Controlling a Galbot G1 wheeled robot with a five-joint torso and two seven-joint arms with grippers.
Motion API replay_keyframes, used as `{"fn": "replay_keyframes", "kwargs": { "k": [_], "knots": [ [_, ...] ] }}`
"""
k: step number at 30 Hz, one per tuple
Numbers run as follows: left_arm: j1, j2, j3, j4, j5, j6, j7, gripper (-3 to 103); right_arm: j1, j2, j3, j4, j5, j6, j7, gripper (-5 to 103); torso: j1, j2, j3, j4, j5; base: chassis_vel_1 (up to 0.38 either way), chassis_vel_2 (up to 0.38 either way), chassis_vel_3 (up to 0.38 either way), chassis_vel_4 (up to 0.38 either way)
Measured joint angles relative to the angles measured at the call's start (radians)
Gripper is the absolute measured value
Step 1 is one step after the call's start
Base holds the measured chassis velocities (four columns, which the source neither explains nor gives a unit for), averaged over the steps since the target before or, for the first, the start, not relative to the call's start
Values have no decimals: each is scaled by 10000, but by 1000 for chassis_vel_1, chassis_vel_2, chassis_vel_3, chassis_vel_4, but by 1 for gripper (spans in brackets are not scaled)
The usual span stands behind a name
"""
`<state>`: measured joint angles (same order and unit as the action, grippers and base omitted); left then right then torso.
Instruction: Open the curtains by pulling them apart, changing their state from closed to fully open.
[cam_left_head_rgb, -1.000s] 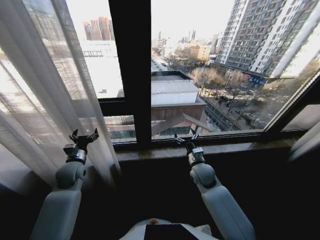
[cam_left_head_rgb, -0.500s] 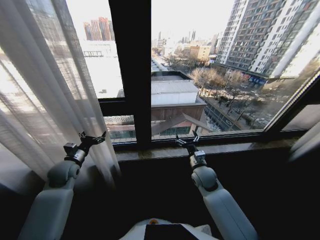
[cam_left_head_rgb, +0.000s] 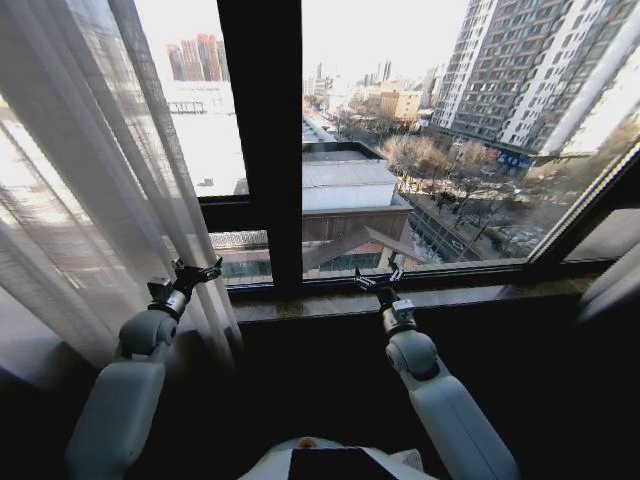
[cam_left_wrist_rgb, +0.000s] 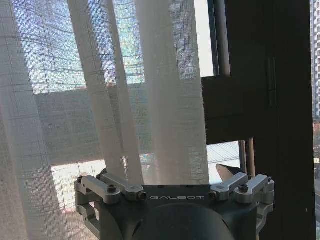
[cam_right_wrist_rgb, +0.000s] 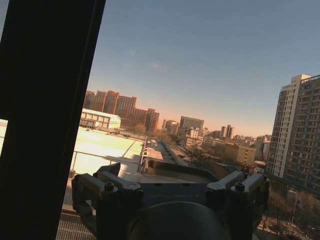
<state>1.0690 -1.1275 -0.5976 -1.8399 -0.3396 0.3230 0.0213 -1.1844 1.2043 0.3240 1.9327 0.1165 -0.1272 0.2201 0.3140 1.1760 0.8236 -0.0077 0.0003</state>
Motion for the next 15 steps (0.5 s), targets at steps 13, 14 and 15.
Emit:
{"fn": "replay_keyframes", "kwargs": {
  "k": [13, 14, 15],
  "knots": [
    [-634, -368, 322, 569, 151, -54, -1551, 100, 42, -6, 129, -104, 13, 147, -60, 100, 0, 0, 0, 0, 0, 0, 0, 0, 0],
    [-675, -414, 262, 591, 186, -71, -1766, 100, 39, -13, 148, -122, 18, 163, -60, 100, 0, 0, 0, 0, 0, 0, 0, 0, 0],
    [-686, -434, 228, 593, 196, -79, -1829, 100, 38, -14, 155, -130, 19, 176, -61, 100, 0, 0, 0, 0, 0, 0, 0, 0, 0]
  ]
}}
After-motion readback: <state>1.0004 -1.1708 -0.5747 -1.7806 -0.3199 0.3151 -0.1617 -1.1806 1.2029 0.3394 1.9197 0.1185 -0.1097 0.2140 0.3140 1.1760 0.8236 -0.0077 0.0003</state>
